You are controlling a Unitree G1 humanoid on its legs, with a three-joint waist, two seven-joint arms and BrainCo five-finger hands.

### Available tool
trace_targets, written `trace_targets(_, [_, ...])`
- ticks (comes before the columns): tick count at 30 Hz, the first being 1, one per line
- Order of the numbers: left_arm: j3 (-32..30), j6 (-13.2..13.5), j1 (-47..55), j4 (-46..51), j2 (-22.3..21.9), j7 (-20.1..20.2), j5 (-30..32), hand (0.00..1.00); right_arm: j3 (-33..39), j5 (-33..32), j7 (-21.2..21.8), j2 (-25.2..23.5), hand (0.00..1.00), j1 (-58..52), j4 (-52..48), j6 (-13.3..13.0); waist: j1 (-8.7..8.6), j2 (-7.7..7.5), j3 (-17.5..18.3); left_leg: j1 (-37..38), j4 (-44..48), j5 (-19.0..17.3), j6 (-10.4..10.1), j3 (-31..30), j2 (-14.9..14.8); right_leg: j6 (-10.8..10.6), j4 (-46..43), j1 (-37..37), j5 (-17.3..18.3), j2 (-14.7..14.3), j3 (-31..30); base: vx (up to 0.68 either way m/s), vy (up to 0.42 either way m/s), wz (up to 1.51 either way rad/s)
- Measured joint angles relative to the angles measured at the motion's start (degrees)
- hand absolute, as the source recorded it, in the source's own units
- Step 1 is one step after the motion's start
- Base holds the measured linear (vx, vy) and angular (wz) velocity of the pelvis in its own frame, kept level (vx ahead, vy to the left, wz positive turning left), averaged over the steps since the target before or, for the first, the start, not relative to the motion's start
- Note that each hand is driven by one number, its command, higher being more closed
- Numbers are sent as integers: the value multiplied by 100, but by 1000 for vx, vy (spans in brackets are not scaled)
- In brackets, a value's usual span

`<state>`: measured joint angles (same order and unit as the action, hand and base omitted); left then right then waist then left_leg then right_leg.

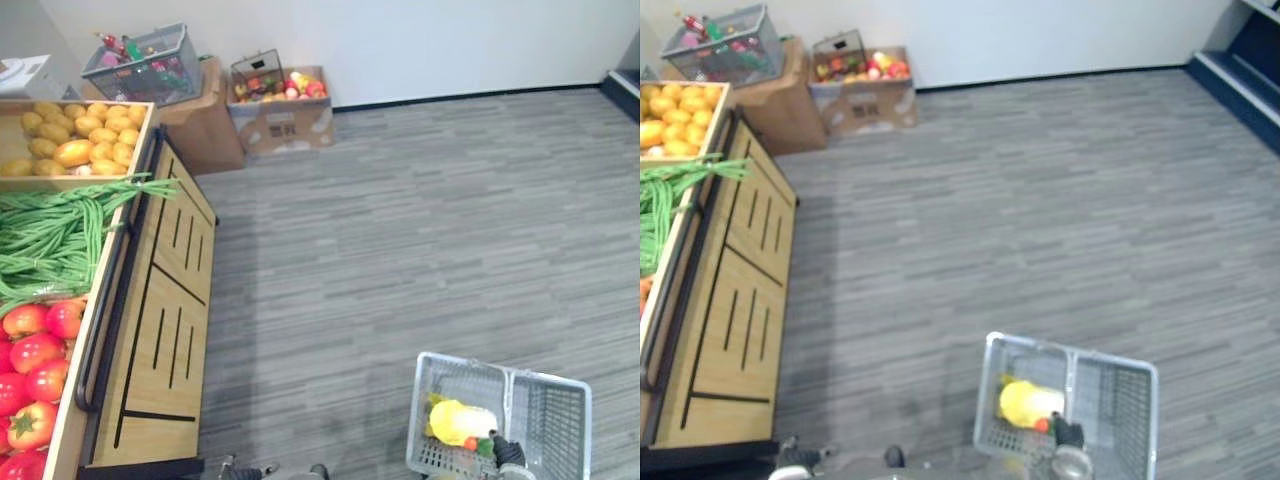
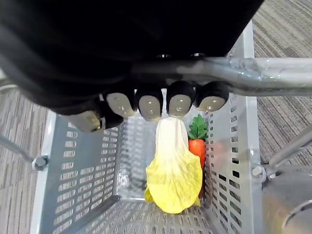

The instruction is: Pick vegetable in the basket

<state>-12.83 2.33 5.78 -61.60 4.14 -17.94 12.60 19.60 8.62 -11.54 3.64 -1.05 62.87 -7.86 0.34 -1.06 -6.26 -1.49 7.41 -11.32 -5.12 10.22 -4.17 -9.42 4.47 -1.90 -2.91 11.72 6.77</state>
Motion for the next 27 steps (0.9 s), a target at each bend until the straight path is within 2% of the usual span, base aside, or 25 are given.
trace_targets(8, [210, 8, 4, -2, 83, -2, 186, 0, -205, 33, 65, 30, 100, 1, 9, 4, 6, -66, 80, 66, -148, 4, 6, -12, 66, 4, 0, -3, 2, 39, 90, 66, -9, 0])
trace_targets(11, [294, 8, 9, -1, 110, -6, 229, 0, -170, 31, 67, 33, 100, -9, 20, 14, -1, -72, 93, 106, -115, 28, 45, -114, 81, 80, -274, -13, 68, 74, 248, 40, 1, 17])
trace_targets(15, [294, 13, 67, 6, 136, 4, 219, 0, -114, 24, 64, -17, 100, 14, -6, -40, 7, -133, 156, 298, -95, 31, 50, -250, 82, 249, -1790, -457, 554, 221, 297, 26, 4, 23])
trace_targets(16, [294, 18, 98, 6, 154, 20, 185, 0, -84, 24, 54, -31, 100, 14, -10, -57, 10, -174, 186, 391, -95, 31, 50, -315, 77, 312, -2192, -528, 613, 264, 301, 36, 7, 30])
trace_targets(18, [277, 26, 167, 6, 179, 38, 97, 0, -88, 24, 54, -74, 100, 13, 1, -39, 37, -216, 222, 478, -93, 31, 50, -322, 64, 311, -2431, -550, 618, 283, 306, 34, 4, 17])
trace_targets(20, [140, 27, 207, 3, 194, 92, -75, 0, -118, 32, 55, -129, 100, -7, 16, -36, 100, -323, 321, 464, -93, 31, 50, -317, 61, 311, -2395, -537, 618, 283, 311, 38, -12, 0])
trace_targets(27, [-110, 94, 215, -243, 193, 328, -968, 0, -144, -7, 79, -132, 100, -114, 143, -7, 113, -356, 366, 448, -91, 32, 49, -275, 102, 248, -1272, -35, 578, 258, 403, 14, -21, -8])
